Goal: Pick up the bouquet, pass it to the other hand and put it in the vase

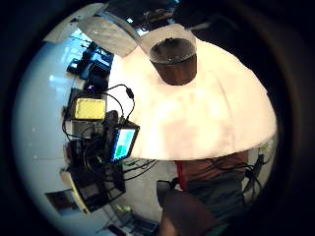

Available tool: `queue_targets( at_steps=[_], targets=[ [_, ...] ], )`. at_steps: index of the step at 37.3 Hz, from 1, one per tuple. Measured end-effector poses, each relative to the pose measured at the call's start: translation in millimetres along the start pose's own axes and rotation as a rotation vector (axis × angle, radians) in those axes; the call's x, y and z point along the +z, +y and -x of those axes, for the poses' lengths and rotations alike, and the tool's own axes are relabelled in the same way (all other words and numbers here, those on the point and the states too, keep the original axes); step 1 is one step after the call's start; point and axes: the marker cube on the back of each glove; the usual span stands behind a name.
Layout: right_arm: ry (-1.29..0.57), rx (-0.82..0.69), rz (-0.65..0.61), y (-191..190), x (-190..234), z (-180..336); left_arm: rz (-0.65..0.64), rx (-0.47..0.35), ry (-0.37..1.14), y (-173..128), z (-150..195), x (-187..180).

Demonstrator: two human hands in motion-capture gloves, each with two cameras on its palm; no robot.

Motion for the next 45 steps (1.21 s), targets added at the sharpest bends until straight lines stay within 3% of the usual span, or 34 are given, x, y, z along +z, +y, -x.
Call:
queue_targets(
  at_steps=[6,12,15,19,24,31,35,39,42,45],
  targets=[
    [-0.130,-0.036,0.023,3.0,0.2,14.6,-0.028,0.009,0.001,-6.9,1.3,1.0],
    [-0.340,-0.064,0.039,7.2,-12.5,29.4,-0.073,0.025,0.076,-5.0,-6.5,-21.5],
    [-0.477,-0.092,-0.027,2.7,-28.3,38.2,-0.166,0.068,0.207,-11.0,-14.6,-40.3],
    [-0.790,-0.216,0.039,18.7,-53.6,64.2,-0.244,0.122,0.382,-22.0,-21.8,-55.7],
    [-1.204,-0.361,0.052,25.0,-84.8,91.6,-0.278,0.209,0.705,-34.2,-40.3,-86.7],
    [-1.140,-0.223,0.045,3.3,-62.0,115.0,-0.262,0.297,0.895,-59.3,-64.7,-124.1],
    [-1.266,-0.306,0.080,12.8,-73.1,144.1,-0.241,0.358,0.987,-77.0,-83.7,-143.3],
    [-1.369,-0.415,0.122,29.6,-84.1,177.2,-0.236,0.504,1.103,-93.5,-110.1,-165.7],
    [-1.403,-0.453,0.152,44.2,-93.8,195.2,-0.155,0.440,1.188,-99.4,-121.3,-168.5],
    [-1.445,-0.517,0.169,55.4,-100.2,213.1,-0.155,0.393,1.201,-106.9,-129.7,-165.7]
  ],
)
